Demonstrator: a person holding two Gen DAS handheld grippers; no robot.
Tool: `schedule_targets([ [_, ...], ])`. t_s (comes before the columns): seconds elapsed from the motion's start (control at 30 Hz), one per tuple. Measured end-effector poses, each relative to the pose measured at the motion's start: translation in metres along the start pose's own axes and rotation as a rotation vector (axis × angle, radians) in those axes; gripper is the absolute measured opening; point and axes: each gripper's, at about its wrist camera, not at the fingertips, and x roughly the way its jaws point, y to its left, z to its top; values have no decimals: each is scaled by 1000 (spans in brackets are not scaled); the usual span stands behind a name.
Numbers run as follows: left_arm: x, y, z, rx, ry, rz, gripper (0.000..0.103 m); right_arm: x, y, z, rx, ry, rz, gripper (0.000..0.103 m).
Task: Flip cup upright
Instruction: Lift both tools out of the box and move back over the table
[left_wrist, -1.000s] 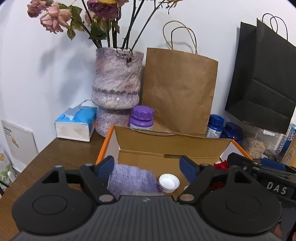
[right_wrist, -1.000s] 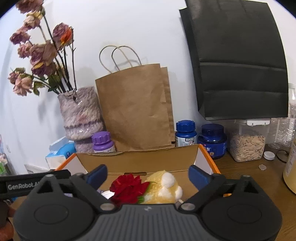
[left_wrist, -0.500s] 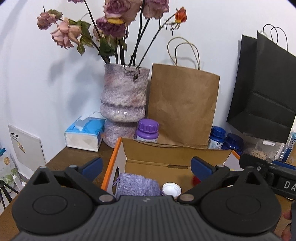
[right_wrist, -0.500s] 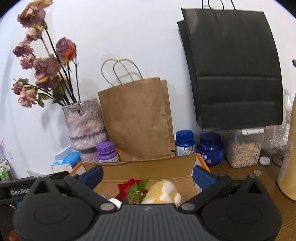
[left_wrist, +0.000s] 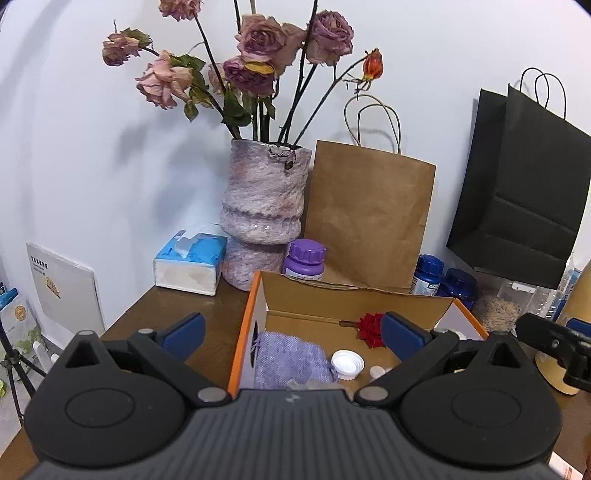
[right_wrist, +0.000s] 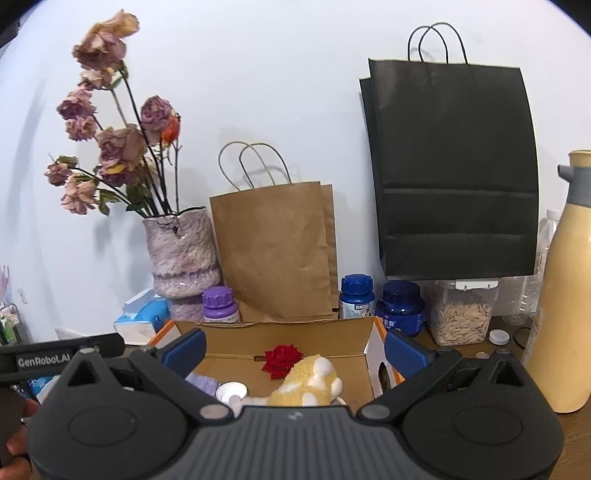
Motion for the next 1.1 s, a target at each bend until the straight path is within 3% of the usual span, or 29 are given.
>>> schedule_targets([
  [0.6, -64, 1, -12, 40, -2, -31, 103, -63, -2, -17, -32, -8, 16, 103],
  [1.1, -115, 0, -35, 52, 25, -62, 103, -113, 0, -42, -59, 43, 26, 103],
])
